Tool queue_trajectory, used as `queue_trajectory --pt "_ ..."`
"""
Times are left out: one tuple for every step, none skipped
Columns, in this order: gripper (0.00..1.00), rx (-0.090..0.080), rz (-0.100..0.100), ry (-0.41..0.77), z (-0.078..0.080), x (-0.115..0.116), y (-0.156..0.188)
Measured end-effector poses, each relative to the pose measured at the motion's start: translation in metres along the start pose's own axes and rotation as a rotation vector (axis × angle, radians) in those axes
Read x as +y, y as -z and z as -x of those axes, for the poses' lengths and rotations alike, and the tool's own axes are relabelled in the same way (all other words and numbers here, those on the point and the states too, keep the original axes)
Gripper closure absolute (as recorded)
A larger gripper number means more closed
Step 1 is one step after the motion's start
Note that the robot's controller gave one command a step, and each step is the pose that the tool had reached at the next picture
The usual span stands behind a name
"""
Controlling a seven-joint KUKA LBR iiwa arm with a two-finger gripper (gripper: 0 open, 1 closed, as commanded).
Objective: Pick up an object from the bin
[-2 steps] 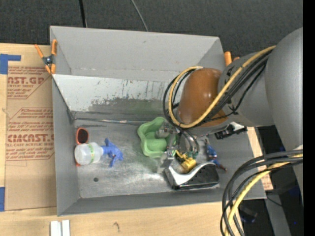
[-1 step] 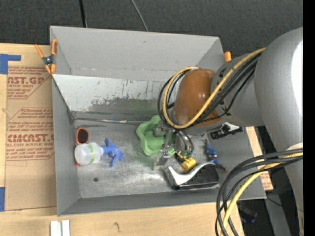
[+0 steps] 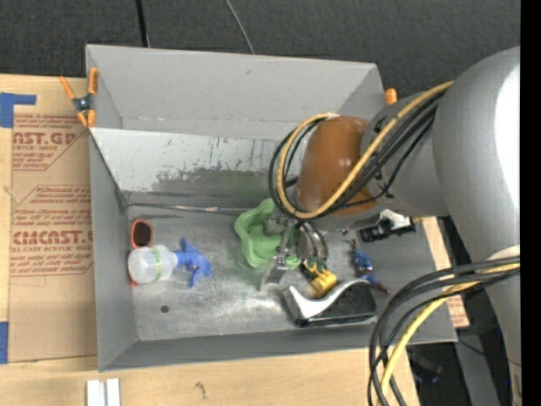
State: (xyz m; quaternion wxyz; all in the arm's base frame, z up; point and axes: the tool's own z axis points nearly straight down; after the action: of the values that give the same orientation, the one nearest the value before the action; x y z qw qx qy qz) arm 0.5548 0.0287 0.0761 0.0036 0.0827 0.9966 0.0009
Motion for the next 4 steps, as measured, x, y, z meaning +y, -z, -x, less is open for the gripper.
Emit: queue_trajectory --pt "0.0 -0.001 -0.002 0.057 0.0006 -0.0014 0.0024" --pt "1.0 -0.004 0.002 0.001 0.0038 0.0018 0.0068" --pt "1.0 -0.004 0.002 0.001 0.0039 0.0018 0.0068" --pt "1.0 -0.005 0.002 0.002 0.0043 0.0018 0.0095"
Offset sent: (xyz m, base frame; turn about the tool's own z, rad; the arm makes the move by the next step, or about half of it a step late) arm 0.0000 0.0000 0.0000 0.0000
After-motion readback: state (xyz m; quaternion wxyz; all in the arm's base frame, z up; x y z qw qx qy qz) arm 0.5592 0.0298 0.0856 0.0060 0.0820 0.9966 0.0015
